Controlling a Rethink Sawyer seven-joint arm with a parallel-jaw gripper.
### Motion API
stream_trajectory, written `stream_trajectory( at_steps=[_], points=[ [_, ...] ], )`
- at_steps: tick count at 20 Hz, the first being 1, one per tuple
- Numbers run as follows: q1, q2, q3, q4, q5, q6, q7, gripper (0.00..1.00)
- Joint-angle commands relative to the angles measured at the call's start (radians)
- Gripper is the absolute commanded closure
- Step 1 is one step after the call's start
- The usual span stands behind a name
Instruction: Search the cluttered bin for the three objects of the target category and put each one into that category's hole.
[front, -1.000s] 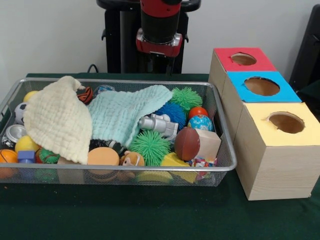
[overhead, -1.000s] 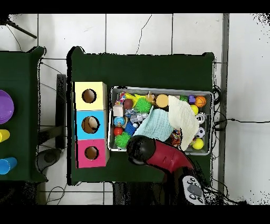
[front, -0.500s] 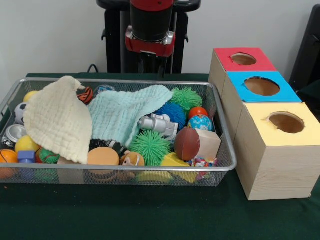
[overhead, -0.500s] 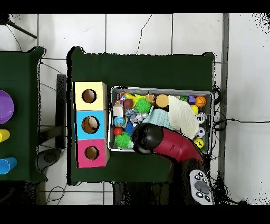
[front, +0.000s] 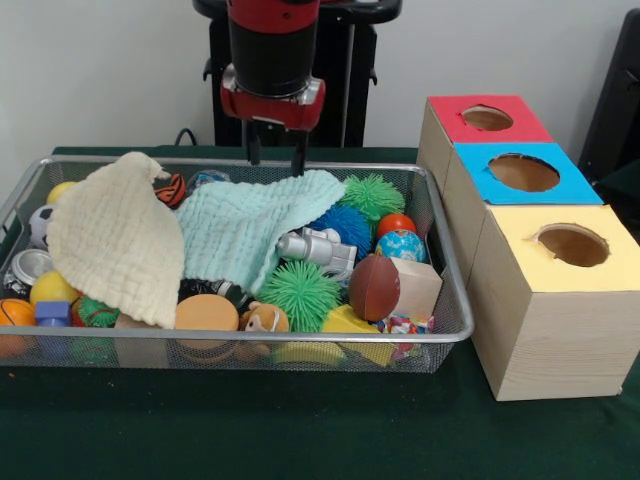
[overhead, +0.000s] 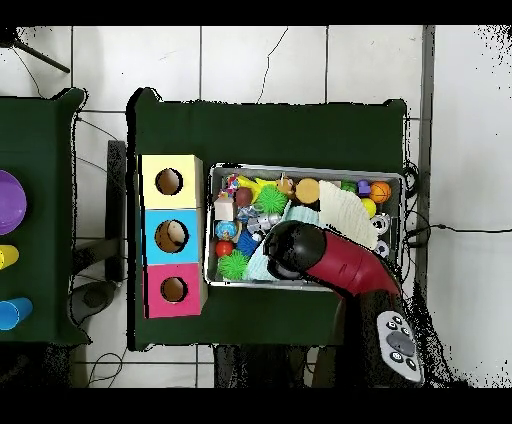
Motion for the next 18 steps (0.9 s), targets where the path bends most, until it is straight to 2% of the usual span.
stream_trajectory(
  at_steps=[1, 11, 14, 18],
  points=[
    [-0.057, 0.109, 0.089, -0.045, 0.003, -0.105, 0.119, 0.0],
    [-0.032, 0.128, 0.093, 0.02, 0.012, -0.2, 0.169, 0.0],
    [0.002, 0.125, 0.082, 0.029, 0.034, -0.207, 0.212, 0.0],
    [0.04, 0.12, 0.08, 0.019, 0.068, -0.166, 0.245, 0.0]
  ],
)
